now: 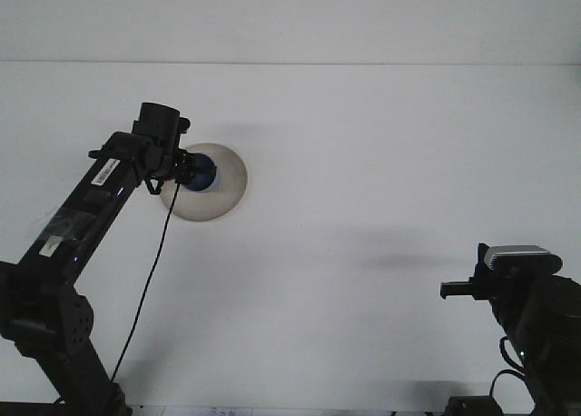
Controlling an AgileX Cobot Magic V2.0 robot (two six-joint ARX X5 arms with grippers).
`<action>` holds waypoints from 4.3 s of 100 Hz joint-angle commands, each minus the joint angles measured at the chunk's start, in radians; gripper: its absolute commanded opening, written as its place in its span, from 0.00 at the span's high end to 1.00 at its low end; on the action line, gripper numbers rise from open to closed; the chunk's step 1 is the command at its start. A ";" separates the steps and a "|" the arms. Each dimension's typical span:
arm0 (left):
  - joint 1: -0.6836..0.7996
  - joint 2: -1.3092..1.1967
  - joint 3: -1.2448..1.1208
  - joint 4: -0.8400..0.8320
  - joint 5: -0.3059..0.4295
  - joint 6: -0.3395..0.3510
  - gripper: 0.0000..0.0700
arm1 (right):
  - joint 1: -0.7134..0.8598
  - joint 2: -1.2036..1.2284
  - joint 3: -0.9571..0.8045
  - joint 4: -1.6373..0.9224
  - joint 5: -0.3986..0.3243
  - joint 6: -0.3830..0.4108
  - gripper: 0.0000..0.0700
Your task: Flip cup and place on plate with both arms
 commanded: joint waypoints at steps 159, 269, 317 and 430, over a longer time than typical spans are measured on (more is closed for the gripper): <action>0.012 -0.963 -0.576 0.314 0.017 -0.078 0.23 | 0.001 0.002 0.010 0.024 0.000 0.010 1.00; 0.013 -1.425 -0.965 0.336 -0.044 -0.145 0.98 | 0.001 0.002 0.011 0.033 0.000 0.010 1.00; 0.026 -1.645 -1.133 0.526 -0.043 -0.062 0.98 | 0.001 0.002 0.011 0.033 0.000 0.010 1.00; 0.091 -1.849 -1.646 0.913 -0.012 -0.081 0.98 | 0.001 0.002 0.011 0.041 0.000 0.010 1.00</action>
